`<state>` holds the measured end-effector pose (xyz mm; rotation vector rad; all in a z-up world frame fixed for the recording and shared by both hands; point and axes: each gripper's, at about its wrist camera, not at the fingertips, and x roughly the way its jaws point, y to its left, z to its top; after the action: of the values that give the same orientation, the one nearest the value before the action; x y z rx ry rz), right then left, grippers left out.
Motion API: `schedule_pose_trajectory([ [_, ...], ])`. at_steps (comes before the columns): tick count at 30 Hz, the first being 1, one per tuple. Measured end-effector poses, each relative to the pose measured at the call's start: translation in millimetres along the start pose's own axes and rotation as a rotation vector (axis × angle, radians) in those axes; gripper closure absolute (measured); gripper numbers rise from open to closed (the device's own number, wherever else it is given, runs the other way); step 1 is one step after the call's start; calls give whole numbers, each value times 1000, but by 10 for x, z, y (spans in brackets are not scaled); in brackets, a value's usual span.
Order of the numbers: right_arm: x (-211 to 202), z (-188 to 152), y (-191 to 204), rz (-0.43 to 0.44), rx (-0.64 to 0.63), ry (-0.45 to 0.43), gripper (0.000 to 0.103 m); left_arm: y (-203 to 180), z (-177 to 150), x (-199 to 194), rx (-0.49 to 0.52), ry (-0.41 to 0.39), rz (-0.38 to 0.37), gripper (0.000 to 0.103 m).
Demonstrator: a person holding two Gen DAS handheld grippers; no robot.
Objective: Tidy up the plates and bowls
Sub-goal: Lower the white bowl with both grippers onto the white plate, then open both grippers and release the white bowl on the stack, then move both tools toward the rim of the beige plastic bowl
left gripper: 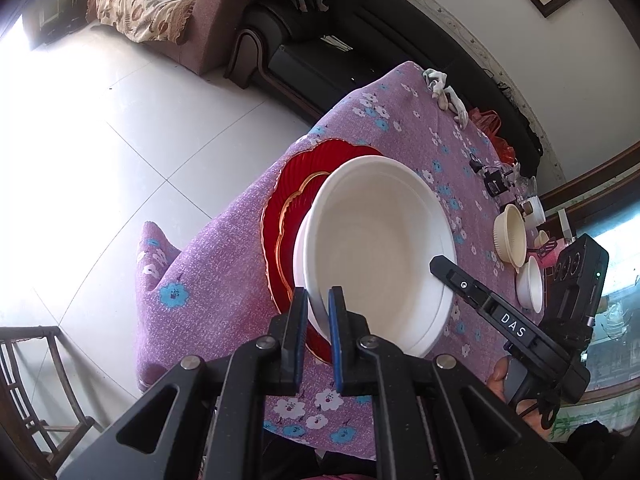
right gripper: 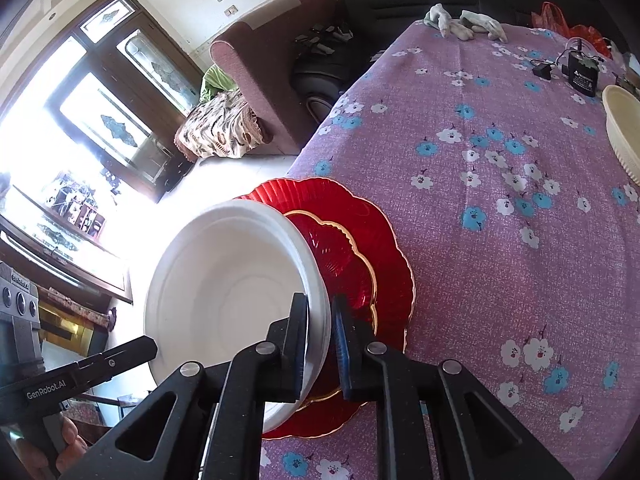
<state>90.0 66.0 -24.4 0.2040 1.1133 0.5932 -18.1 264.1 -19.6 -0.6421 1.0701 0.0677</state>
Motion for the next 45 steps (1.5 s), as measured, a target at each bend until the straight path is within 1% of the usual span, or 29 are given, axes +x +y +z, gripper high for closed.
schedule_pose_trajectory([
  [5,-20,10,-34,4,8,-8,86,-35,27,-17,8,1,-5,94],
  [11,-76,22,-92,15,24,-25,86,-39,46,-83,39,-12,36,90],
  [14,-134,27,-104,27,30,-36,86,38,47,-158,25,-33,50,88],
  [18,-285,48,-174,61,49,-76,86,72,37,-388,22,-128,86,88],
  [20,-405,55,-236,77,58,-110,86,10,-2,-520,37,-194,110,87],
  [21,-474,53,-276,84,59,-134,86,-53,-37,-580,54,-228,115,85],
  [22,-546,50,-324,85,57,-161,86,-139,-84,-634,77,-263,118,75],
  [23,-619,39,-387,79,55,-193,86,-248,-147,-676,102,-299,127,59],
  [24,-686,22,-453,67,54,-228,83,-373,-221,-702,129,-336,139,51],
  [25,-761,3,-537,49,54,-269,79,-511,-301,-709,162,-371,149,41],
  [27,-899,-58,-710,11,50,-344,74,-828,-476,-650,249,-424,173,36],
  [28,-961,-97,-796,-5,46,-374,71,-989,-563,-581,289,-438,180,30],
  [29,-1018,-144,-888,-21,45,-399,71,-1148,-652,-491,328,-444,179,21],
  [31,-1104,-253,-1069,-49,41,-420,67,-1481,-812,-225,424,-427,163,17],
  [32,-1133,-299,-1167,-57,41,-414,66,-1626,-871,-66,467,-398,155,17],
  [34,-1181,-414,-1372,-84,57,-395,65,-1874,-968,323,529,-293,124,17],
  [37,-1289,-563,-1720,-102,111,-374,65,-2114,-1060,868,550,-145,79,17],
  [39,-1382,-615,-1956,-115,155,-368,65,-2244,-1073,1154,554,-69,60,17],
  [42,-1555,-670,-2296,-117,225,-374,66,-2400,-1070,1380,556,-27,51,17],
  [45,-1711,-711,-2560,-149,271,-395,65,-2528,-1117,1480,578,-21,52,17],
])
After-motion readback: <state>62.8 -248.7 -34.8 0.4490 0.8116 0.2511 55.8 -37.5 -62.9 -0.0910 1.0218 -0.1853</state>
